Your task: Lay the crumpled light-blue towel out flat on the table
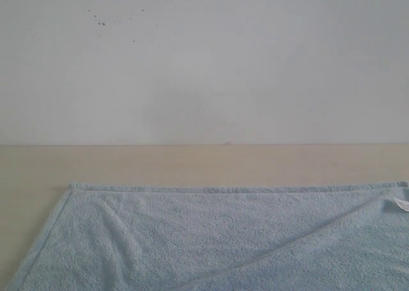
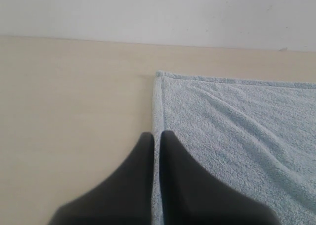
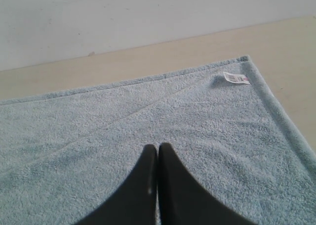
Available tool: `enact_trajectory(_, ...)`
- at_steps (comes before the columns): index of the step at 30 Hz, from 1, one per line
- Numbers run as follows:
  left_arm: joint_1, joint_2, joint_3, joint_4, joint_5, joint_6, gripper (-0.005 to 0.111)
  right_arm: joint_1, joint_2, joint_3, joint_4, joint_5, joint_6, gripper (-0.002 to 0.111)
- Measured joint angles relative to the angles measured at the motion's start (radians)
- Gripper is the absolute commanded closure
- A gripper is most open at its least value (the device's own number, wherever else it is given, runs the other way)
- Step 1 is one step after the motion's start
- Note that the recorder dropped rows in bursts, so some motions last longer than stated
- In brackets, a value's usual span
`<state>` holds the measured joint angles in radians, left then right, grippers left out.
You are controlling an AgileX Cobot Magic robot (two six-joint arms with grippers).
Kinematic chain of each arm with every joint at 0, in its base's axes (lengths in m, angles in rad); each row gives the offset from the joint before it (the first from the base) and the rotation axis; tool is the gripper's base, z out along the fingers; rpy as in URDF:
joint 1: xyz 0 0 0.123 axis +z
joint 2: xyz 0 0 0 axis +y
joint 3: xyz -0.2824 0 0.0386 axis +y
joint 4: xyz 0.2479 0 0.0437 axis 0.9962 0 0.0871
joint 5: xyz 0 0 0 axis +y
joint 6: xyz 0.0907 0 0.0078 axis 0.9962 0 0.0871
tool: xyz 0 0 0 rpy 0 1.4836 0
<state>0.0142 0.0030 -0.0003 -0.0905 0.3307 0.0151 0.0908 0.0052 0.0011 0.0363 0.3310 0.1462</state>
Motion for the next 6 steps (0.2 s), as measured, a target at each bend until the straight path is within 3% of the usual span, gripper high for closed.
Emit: enact_trajectory(6,0.000,0.000,0.000,0.000,-0.009,0.000,0.103,0.000,0.000,0.000,-0.001,0.000,0.000,0.109)
